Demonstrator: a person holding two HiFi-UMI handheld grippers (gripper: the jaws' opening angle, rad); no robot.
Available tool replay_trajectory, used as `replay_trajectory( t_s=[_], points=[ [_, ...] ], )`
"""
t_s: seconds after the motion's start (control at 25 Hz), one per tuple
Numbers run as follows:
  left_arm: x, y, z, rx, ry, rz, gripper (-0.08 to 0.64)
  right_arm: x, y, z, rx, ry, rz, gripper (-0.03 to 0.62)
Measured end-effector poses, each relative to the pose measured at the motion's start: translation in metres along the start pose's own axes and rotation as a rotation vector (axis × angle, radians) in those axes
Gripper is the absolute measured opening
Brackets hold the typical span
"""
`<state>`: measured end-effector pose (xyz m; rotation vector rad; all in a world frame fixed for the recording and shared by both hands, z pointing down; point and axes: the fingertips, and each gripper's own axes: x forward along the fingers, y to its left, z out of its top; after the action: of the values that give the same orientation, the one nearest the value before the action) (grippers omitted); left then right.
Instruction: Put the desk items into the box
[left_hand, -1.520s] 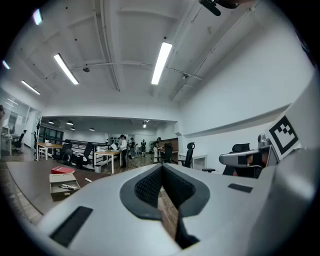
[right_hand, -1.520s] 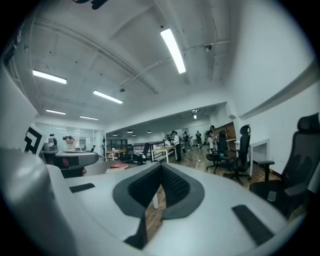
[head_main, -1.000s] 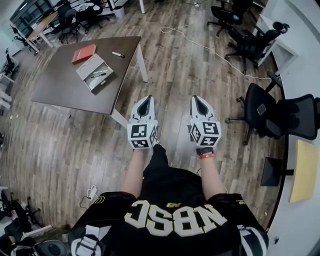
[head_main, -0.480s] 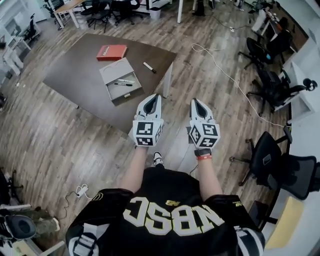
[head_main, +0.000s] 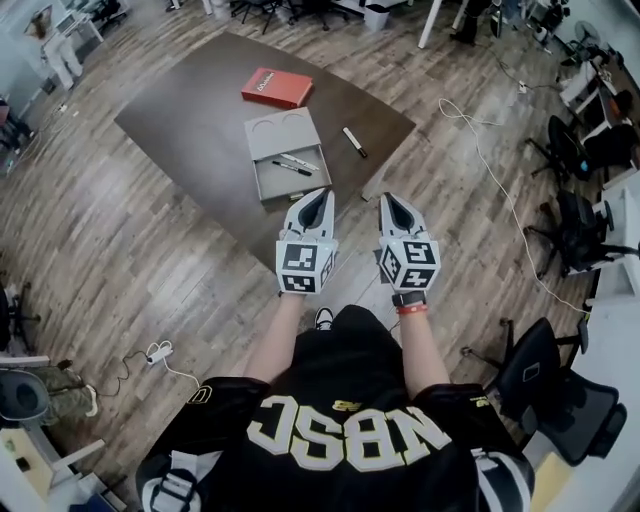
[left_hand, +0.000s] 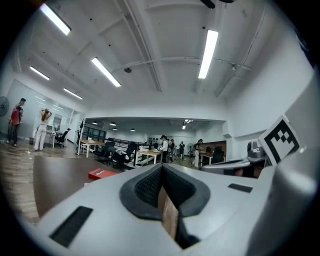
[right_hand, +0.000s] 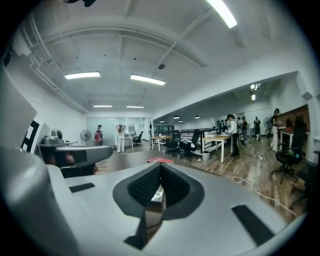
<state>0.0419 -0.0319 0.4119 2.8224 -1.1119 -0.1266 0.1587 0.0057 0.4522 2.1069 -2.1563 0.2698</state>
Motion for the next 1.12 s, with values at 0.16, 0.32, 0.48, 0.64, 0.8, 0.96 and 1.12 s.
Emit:
replay_trajectory(
  t_s=[0.16, 0.32, 0.48, 0.64, 0.8, 0.96, 1.12],
  points=[
    [0.01, 0.028, -0.011, -0.022, 0.022, 0.051, 0.014, 0.034, 0.004, -0.006, -0.004, 0.034, 0.042, 0.009],
    [0.03, 0.051, -0.016, -0.021, 0.024, 0.088, 0.014, 0.071, -0.002, -0.01, -0.017, 0.06, 0.072, 0.012],
    [0.064, 0.072, -0.025, -0.016, 0.034, 0.112, 0.014, 0.116, -0.015, -0.013, -0.036, 0.093, 0.106, 0.012],
    [0.104, 0.09, -0.031, -0.018, 0.061, 0.121, 0.014, 0.159, -0.03, -0.018, -0.057, 0.143, 0.13, 0.021],
    [0.141, 0.105, -0.039, -0.015, 0.095, 0.114, 0.014, 0.194, -0.04, -0.029, -0.048, 0.19, 0.151, 0.032],
    [0.173, 0.113, -0.053, -0.02, 0.136, 0.111, 0.014, 0.225, -0.058, -0.046, -0.045, 0.247, 0.166, 0.049],
    [0.197, 0.122, -0.069, -0.025, 0.175, 0.105, 0.014, 0.251, -0.075, -0.068, -0.028, 0.308, 0.168, 0.057]
  ],
)
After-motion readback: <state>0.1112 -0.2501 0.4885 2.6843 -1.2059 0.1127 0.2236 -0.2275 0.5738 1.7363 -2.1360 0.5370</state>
